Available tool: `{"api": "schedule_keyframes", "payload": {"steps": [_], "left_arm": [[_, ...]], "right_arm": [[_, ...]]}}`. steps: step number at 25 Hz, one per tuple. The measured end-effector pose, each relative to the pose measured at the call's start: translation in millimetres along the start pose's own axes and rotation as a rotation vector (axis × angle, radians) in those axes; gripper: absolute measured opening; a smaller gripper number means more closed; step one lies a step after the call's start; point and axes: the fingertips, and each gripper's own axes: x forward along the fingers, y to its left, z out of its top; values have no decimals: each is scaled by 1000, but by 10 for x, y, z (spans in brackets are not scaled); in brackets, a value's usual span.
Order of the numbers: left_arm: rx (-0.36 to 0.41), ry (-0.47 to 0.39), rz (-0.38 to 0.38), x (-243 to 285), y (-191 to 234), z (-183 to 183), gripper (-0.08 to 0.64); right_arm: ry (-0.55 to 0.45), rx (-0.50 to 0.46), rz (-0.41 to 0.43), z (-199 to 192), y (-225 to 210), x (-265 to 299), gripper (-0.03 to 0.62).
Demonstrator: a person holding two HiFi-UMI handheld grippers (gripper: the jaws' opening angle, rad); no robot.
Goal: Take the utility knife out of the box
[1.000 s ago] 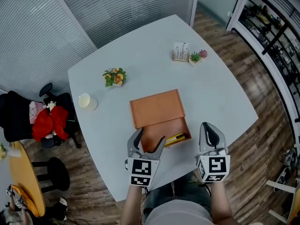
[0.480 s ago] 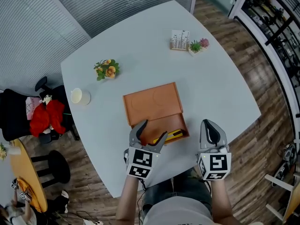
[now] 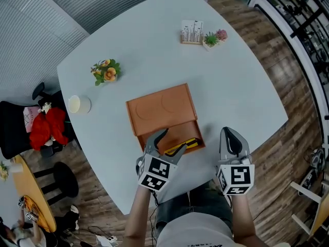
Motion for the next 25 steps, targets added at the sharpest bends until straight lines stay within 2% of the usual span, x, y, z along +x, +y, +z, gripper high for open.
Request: {"api": "schedule_keyframes", "payload": {"steps": [9, 20, 25], "left_arm": [[90, 78, -64, 213, -114, -106, 313], [92, 134, -113, 425, -236, -217, 310], [93, 200, -143, 536, -267, -356, 308]], "right_arm": [[40, 11, -3, -146, -60, 83, 31], [71, 20, -1, -265, -69, 84, 31], [90, 25, -6, -333, -77, 83, 31]]}}
